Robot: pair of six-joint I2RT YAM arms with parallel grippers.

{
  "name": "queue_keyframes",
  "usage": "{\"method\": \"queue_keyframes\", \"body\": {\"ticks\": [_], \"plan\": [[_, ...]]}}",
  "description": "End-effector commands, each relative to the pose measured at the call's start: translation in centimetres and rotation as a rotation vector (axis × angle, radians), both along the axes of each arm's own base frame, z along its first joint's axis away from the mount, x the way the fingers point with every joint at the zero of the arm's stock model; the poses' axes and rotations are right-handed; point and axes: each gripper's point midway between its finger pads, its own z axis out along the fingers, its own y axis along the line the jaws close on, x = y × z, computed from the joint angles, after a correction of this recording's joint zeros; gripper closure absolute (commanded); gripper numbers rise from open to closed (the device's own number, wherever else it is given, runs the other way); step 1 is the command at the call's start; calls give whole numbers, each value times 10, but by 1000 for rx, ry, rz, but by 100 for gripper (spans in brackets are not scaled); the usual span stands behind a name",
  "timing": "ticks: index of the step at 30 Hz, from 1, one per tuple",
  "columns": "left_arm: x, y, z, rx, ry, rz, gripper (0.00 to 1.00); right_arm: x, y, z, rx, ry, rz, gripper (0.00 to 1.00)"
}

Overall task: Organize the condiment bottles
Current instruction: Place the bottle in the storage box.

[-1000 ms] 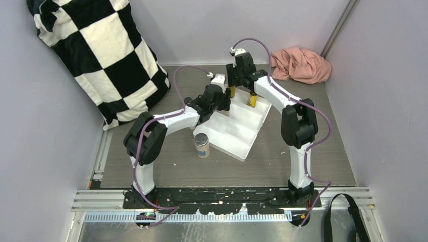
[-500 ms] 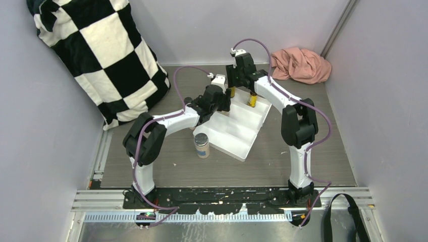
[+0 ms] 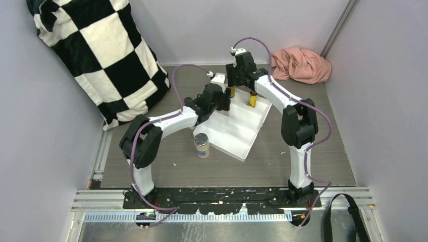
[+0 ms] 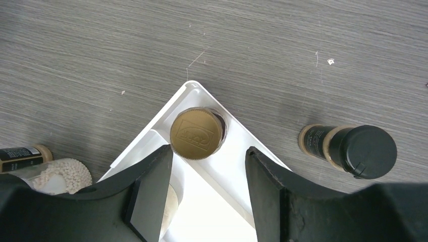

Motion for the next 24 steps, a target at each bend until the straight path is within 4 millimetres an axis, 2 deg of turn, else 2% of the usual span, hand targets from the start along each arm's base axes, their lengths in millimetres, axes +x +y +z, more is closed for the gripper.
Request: {"method": "queue_keyframes", "body": {"ticks": [1, 24], "plan": [[7, -8, 53, -55, -103, -10, 41, 4, 2, 63, 59, -116, -4, 39], [12, -19, 14, -20, -41, -37, 39, 9, -1, 55, 42, -117, -7, 38]]}}
